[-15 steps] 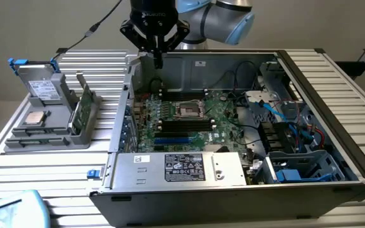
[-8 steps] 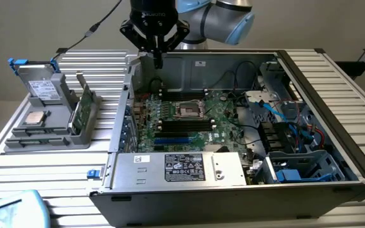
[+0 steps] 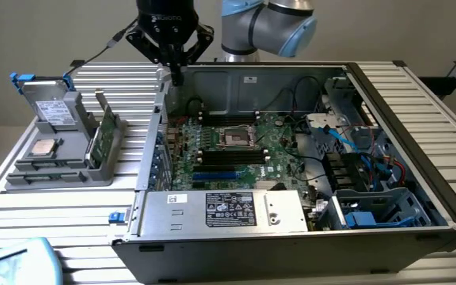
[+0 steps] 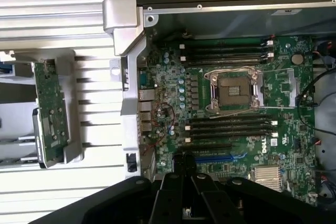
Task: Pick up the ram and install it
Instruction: 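Reach for the ram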
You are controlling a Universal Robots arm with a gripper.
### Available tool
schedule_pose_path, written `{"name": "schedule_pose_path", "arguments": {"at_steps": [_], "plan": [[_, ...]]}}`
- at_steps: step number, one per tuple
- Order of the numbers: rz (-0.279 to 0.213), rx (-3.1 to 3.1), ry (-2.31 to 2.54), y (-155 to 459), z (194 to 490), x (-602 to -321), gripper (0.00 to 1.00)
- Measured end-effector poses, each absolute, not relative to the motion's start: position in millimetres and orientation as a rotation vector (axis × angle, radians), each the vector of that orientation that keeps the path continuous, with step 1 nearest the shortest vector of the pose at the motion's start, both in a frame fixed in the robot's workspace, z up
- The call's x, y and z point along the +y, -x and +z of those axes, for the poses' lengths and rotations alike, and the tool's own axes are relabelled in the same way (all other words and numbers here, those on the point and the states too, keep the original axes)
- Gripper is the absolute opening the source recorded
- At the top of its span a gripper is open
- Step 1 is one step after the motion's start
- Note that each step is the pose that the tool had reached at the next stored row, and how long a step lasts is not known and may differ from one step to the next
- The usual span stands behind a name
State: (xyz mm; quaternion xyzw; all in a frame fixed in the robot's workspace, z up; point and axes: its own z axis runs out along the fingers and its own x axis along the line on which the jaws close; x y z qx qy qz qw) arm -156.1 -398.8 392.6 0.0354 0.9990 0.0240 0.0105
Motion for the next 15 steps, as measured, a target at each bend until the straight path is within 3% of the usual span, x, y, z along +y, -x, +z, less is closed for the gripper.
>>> {"name": "schedule_pose_path", "arguments": {"at_steps": [15], "plan": [[0.075, 3.118, -0.111, 224.2, 392.5, -398.8, 0.11]]}}
